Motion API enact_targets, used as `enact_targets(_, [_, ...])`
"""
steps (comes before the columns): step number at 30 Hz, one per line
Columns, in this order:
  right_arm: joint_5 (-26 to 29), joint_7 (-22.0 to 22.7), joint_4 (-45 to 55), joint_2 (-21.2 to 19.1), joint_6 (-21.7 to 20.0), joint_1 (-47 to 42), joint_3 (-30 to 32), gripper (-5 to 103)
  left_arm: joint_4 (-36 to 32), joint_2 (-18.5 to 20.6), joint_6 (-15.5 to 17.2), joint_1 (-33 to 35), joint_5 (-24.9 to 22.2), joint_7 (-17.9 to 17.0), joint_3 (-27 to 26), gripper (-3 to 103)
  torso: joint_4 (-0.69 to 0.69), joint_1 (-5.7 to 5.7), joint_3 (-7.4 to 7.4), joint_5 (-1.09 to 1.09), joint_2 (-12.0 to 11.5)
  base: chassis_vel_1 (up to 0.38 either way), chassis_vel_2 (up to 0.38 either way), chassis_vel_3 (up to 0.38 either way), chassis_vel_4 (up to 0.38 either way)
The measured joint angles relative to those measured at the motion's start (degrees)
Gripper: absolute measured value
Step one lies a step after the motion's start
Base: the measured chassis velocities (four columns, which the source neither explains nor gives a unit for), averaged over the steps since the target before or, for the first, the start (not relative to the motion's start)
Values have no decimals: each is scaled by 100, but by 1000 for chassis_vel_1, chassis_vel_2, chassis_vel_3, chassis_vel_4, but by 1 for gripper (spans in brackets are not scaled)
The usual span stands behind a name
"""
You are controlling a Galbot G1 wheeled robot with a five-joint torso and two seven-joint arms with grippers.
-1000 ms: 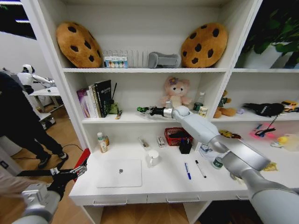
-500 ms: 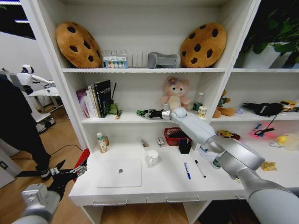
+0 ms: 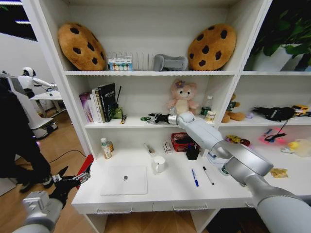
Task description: Organize the objects on the table.
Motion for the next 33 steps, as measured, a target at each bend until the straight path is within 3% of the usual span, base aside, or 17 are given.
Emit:
enact_targets(3, [12, 116, 265, -188, 3, -41, 120, 86, 0, 0, 0, 0, 0, -1, 0, 100, -1, 0, 0, 0, 0, 0, 0, 0, 0])
enact_targets(4, [49, 234, 536, -378, -1, -94, 229, 96, 0, 0, 0, 0, 0, -1, 0, 100, -1, 0, 0, 1, 0, 0, 0, 0, 0])
enact_targets(8, [212, 569, 1121, -751, -40, -235, 372, 99, 0, 0, 0, 0, 0, -1, 0, 100, -3, 0, -1, 0, 0, 0, 0, 0, 0])
enact_targets(10, [472, 1174, 2044, -1205, -109, -531, 546, 100, 0, 0, 0, 0, 0, -1, 0, 100, -4, 0, -1, 1, 0, 0, 0, 0, 0])
enact_targets(11, [472, 1174, 2044, -1205, -109, -531, 546, 100, 0, 0, 0, 0, 0, -1, 0, 100, -4, 0, -1, 1, 0, 0, 0, 0, 0])
enact_targets(13, [709, 1871, 3301, -1757, -255, -1070, 954, 100, 0, 0, 1, 0, 0, -1, 0, 100, 0, 0, -1, 0, 0, 0, 0, 0, 0])
enact_targets(14, [709, 1871, 3301, -1757, -255, -1070, 954, 100, 0, 0, 1, 0, 0, -1, 0, 100, 0, 0, -1, 0, 0, 0, 0, 0, 0])
enact_targets(16, [826, 2317, 4073, -2223, -364, -1591, 1404, 100, 0, 0, 1, -1, 0, -2, 0, 100, 0, -1, -1, 1, 1, 0, 0, 0, 0])
enact_targets(19, [867, 2528, 4502, -2526, -423, -1962, 1757, 100, 0, 0, 1, 0, 0, -3, 0, 100, -2, -1, -1, 2, 0, 0, 0, 0, 0])
enact_targets(22, [944, 2949, 5416, -3302, -381, -3179, 2607, 100, 0, 0, 1, 0, 0, -1, 1, 100, -4, -1, -2, 3, 1, 0, 0, 0, 0])
enact_targets(26, [916, 3123, 5817, -3593, -335, -4056, 3336, 100, 0, 0, 1, 0, 0, -1, 0, 100, -4, -1, -1, 5, 1, 0, 0, 0, 0])
enact_targets(28, [891, 3351, 6230, -3745, -363, -5030, 4329, 100, 0, 0, 1, 0, 0, -2, 0, 100, -2, -1, -2, -3, 1, 0, 0, 0, 0])
enact_targets(30, [870, 3484, 6361, -3758, -407, -5377, 4637, 100, 0, 0, 1, 0, 0, -1, 0, 100, -2, -2, -2, -2, 1, 0, 0, 0, 0])
enact_targets(31, [839, 3771, 6575, -3729, -486, -5906, 5062, 100, 0, 0, 1, -1, 0, -1, 0, 100, -5, -1, -2, 2, 2, 0, 0, 0, 0])
enact_targets(33, [834, 4017, 6720, -3655, -557, -6175, 5196, 100, 0, 0, 1, 0, 0, -1, 0, 100, -5, -2, -2, 0, 2, 0, 0, 0, 0])
